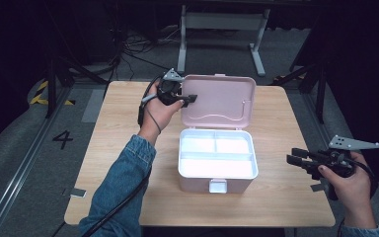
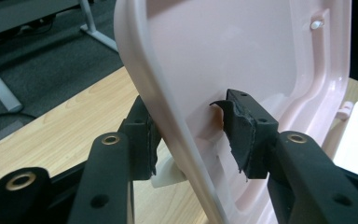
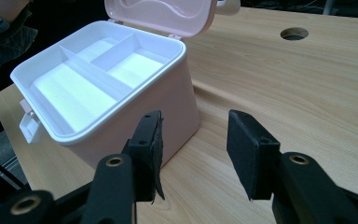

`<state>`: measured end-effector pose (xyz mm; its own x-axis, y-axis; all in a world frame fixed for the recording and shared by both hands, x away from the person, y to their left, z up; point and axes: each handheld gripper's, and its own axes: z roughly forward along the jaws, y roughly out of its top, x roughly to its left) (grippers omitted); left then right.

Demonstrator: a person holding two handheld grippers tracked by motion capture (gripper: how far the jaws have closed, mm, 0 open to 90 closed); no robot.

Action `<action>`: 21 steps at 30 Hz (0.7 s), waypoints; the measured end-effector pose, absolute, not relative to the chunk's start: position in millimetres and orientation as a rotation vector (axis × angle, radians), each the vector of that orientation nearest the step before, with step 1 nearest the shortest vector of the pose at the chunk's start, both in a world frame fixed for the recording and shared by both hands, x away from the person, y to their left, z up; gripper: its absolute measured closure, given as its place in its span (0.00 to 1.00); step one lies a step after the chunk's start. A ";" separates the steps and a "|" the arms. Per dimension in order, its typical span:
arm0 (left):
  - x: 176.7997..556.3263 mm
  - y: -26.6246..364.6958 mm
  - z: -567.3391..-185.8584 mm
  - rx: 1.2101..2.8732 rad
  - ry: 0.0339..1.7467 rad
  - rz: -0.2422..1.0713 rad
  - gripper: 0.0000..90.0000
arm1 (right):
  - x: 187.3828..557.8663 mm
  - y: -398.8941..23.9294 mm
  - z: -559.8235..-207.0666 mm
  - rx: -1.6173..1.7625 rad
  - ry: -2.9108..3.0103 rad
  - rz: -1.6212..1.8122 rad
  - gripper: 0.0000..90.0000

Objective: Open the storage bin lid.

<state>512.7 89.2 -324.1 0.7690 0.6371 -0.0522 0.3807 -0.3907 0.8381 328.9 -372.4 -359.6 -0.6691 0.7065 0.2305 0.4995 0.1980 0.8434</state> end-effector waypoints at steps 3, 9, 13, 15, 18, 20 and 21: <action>516.1 88.0 -327.4 2.035 0.784 0.325 0.58 | 329.4 -372.4 -360.5 1.157 2.266 1.464 0.63; 521.8 83.1 -331.1 2.075 0.821 0.312 0.54 | 327.2 -372.6 -358.0 1.154 2.260 1.473 0.63; 525.3 82.0 -336.3 2.081 0.852 0.275 0.51 | 326.6 -373.8 -358.3 1.153 2.263 1.468 0.63; 526.9 82.3 -338.6 2.093 0.861 0.266 0.50 | 326.2 -373.7 -358.1 1.152 2.265 1.468 0.63; 529.0 83.8 -342.4 2.103 0.875 0.257 0.48 | 325.4 -374.0 -357.2 1.150 2.259 1.472 0.63; 530.1 85.4 -345.2 2.106 0.882 0.259 0.48 | 325.2 -374.2 -357.1 1.149 2.257 1.473 0.63; 530.3 86.4 -346.3 2.105 0.888 0.258 0.48 | 325.1 -374.1 -357.2 1.150 2.258 1.472 0.62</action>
